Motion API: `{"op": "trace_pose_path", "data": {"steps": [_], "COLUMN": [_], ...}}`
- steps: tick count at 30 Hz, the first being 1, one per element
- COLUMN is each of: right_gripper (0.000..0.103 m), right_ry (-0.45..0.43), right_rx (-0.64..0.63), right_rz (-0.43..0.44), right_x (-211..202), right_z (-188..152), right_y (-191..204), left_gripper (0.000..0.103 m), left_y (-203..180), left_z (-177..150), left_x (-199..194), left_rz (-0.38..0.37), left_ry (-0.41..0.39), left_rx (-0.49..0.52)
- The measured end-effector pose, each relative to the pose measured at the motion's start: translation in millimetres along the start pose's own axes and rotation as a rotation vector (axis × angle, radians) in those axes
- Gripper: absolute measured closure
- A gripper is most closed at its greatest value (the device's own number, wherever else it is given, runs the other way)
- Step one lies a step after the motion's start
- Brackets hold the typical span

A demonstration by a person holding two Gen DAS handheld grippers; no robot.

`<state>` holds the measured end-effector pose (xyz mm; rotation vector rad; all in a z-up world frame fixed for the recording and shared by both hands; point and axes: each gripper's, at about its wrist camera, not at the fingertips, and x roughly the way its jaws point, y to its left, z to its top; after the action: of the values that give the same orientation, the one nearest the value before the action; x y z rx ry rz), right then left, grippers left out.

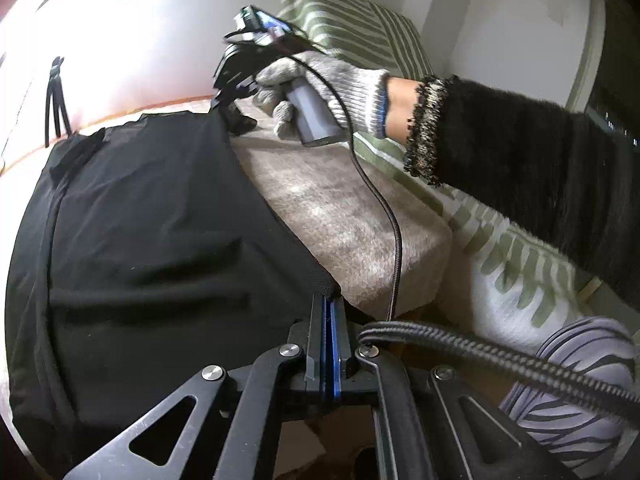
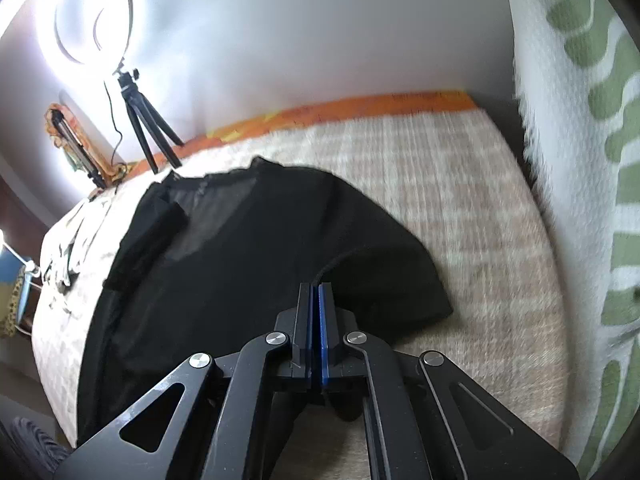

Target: Fold small clothes

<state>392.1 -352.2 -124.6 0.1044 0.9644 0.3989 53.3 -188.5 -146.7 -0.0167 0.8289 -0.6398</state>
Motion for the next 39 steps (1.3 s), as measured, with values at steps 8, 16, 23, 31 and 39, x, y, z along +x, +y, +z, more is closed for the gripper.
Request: {"op": "trace_pose_path", "data": {"steps": [8,16,23,31,39], "right_gripper": [0.102,0.102,0.102,0.101,0.077], "right_ry": [-0.032,-0.009,0.054,0.128,0.049], "right_rx": [-0.043,-0.159,-0.277,-0.307,-0.177], "right_rz": [-0.012,-0.018,-0.041,-0.024,0.173], "right_x": [-9.1,10.2,51.9,91.3,35.3], "right_z": [20.9,33.1,26.0,16.9,25.7], "right_y": [43.7,107.8,160.0,183.4,147.1], "left_gripper": [0.103,0.103,0.103,0.085,0.075], "left_y": [20.4,57.3,85.2,99.4,106.0], "left_z": [-7.1,-23.5,-41.8,-51.2,-48.8], "left_x": [-12.6,-31.5,-41.7,-47.5,-73.5], "left_rz": [-0.024,-0.025,0.001,0.043,0.132], "left_ry": [-0.028,-0.036,-0.017,0.02,-0.003], "left_rx": [-0.069,-0.147,-0.193,-0.192,-0.114]}}
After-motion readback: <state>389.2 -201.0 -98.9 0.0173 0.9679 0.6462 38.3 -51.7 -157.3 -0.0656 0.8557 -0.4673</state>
